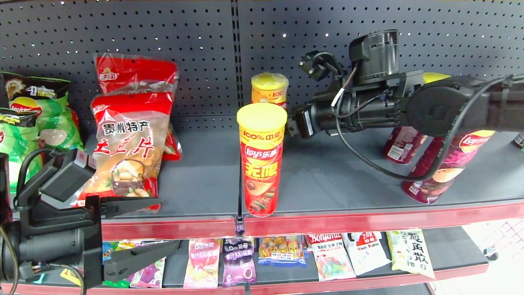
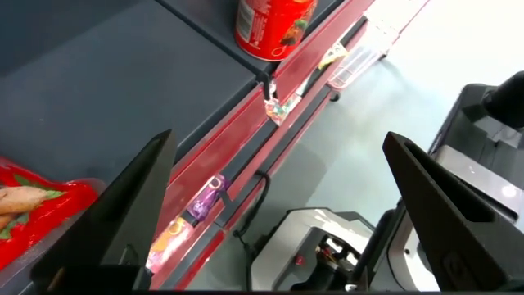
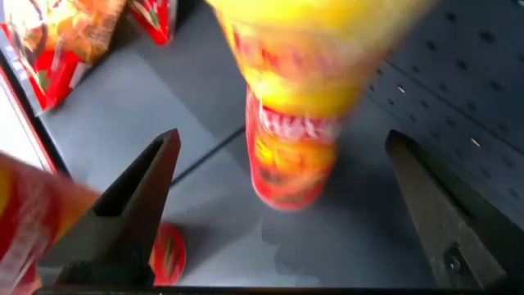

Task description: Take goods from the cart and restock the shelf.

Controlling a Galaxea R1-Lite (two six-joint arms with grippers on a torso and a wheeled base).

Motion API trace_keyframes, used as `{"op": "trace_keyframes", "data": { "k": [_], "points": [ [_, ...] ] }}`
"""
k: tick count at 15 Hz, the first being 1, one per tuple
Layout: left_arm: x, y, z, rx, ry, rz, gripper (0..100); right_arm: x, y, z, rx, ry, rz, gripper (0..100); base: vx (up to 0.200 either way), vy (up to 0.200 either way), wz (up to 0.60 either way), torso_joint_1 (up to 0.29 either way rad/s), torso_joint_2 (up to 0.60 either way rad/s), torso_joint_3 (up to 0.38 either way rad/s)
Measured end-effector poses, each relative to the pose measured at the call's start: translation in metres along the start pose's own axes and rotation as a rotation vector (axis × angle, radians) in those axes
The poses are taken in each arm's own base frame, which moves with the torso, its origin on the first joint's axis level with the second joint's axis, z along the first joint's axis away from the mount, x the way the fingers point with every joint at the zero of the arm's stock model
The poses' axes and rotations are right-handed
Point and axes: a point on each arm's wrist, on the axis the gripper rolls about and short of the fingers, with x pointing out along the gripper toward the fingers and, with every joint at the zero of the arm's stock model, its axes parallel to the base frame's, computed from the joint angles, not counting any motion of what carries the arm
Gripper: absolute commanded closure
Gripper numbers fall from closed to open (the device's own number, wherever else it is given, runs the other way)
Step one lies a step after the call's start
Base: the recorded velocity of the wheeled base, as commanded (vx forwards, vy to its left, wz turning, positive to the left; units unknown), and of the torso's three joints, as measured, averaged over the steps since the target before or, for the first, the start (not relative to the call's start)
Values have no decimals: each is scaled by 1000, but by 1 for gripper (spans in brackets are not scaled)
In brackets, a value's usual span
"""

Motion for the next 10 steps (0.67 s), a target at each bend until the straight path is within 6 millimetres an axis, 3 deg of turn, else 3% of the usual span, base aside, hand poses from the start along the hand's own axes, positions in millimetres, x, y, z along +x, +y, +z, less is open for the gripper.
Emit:
{"op": "trace_keyframes", "data": {
  "k": [6,10],
  "points": [
    [12,13,9,4,21,57,0,-72,20,-18,16,62,-103,0,0,0,0,0,0,0],
    [35,28,23,14,26,37,0,-133,46,-44,12,81,-94,0,0,0,0,0,0,0]
  ]
}}
